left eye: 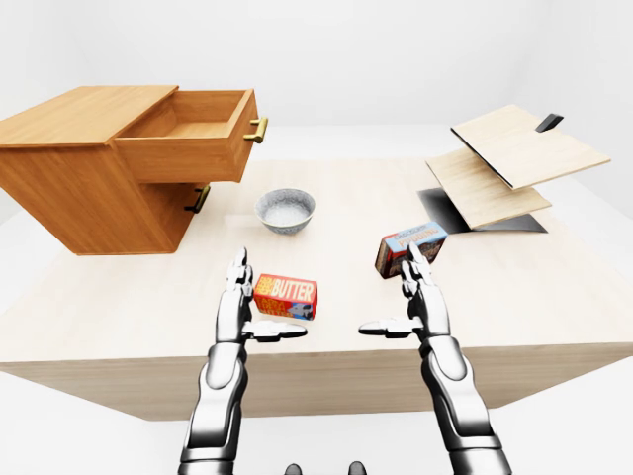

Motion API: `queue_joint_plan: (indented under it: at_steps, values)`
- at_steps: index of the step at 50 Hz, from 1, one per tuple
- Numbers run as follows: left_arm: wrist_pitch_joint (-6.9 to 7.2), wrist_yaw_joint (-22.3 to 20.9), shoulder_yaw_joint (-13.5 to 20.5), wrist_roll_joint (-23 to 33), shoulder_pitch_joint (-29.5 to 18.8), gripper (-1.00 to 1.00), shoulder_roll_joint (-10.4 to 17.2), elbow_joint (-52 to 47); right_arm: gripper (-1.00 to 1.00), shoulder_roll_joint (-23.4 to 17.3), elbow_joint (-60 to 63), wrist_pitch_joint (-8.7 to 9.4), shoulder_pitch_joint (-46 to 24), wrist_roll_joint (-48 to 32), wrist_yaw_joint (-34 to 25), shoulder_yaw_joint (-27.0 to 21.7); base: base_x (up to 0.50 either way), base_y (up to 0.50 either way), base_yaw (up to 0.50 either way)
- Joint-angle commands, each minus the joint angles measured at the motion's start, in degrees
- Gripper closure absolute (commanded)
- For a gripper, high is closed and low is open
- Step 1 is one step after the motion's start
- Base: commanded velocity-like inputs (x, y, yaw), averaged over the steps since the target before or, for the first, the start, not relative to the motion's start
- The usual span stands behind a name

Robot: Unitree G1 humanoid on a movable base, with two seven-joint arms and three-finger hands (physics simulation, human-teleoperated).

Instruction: Close the top drawer of the cabinet.

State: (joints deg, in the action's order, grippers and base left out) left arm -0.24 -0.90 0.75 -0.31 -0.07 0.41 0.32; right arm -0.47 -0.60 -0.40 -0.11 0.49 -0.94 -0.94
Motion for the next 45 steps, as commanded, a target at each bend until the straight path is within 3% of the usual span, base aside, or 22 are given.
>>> queue_joint_plan:
  at_steps: [1, 15, 16, 18, 20, 21, 22, 24, 27, 29, 37, 45]
  values:
    - [-0.71, -1.45, 0.99, -0.21, 0.03, -1.0, 0.62, 0.69, -1.0, -0.86, -1.56, -1.26, -0.05, 0.72, -1.68, -1.56, 0.0, 0.0, 0.0]
    - [-0.9, -1.59, 0.88, -0.67, 1.1, -1.0, 0.28, -0.16, -1.0, -0.64, -2.61, -1.58, -0.46, 0.18, -1.28, -1.17, 0.0, 0.0, 0.0]
    - [-0.42, -1.66, 0.87, -0.84, 1.17, -1.0, 0.31, -0.71, -1.0, -0.64, -2.62, -1.43, -0.58, 0.14, -1.26, -1.13, 0.0, 0.0, 0.0]
    - [2.58, -1.99, 1.3, -2.96, 1.34, -1.0, 0.06, -2.68, -1.0, -0.66, -2.71, -0.92, -1.0, 0.15, -1.22, -1.12, 0.0, 0.0, 0.0]
    - [3.09, -2.09, 1.25, -3.33, 1.45, -1.0, 0.19, -3.92, -1.0, -0.72, -2.34, -0.33, -1.29, 0.15, -1.21, -1.12, 0.0, 0.0, 0.0]
    - [4.7, -2.28, 1.34, -3.91, 1.43, -1.0, 0.29, -5.41, -1.0, -0.73, -2.05, 0.12, -1.83, -0.04, -1.01, -1.07, 0.0, 0.0, 0.0]
    - [5.15, -2.38, 1.32, -3.96, 1.36, -1.0, 0.38, -5.96, -1.0, -0.74, -1.96, 0.31, -2.08, -0.1, -0.94, -1.06, 0.0, 0.0, 0.0]
    - [5.24, -2.85, 1.06, -3.29, 0.83, -1.0, 0.89, -7.28, -1.0, -0.71, -1.35, 1.51, -3.04, -0.07, -0.64, -1.1, 0.0, 0.0, 0.0]
    - [5.24, -3.15, 1.63, -2.03, -1.05, -1.0, 1.71, -9.58, -1.0, -0.75, 1.78, 4.89, -4.09, 0.31, -0.43, -1.03, 0.0, 0.0, 0.0]
    - [5.24, -3.19, 1.86, -0.94, -2.18, -1.0, 2.2, -11.21, -1.0, -0.84, 3.74, 5.4, -4.47, 0.37, -0.39, -1.0, 0.0, 0.0, 0.0]
    - [5.24, -4.01, 3.39, 0.69, -8.09, -1.0, 3.19, -19.3, -1.0, -0.91, 12.16, 5.4, -8.78, -0.46, 1.33, -0.74, 0.0, 0.0, 0.0]
    - [5.24, -3.9, 4.23, 0.79, -10.6, -1.0, 3.8, -23.21, -1.0, -1.0, 15.93, 5.4, -10.63, -1.75, 1.56, -0.01, 0.0, 0.0, 0.0]
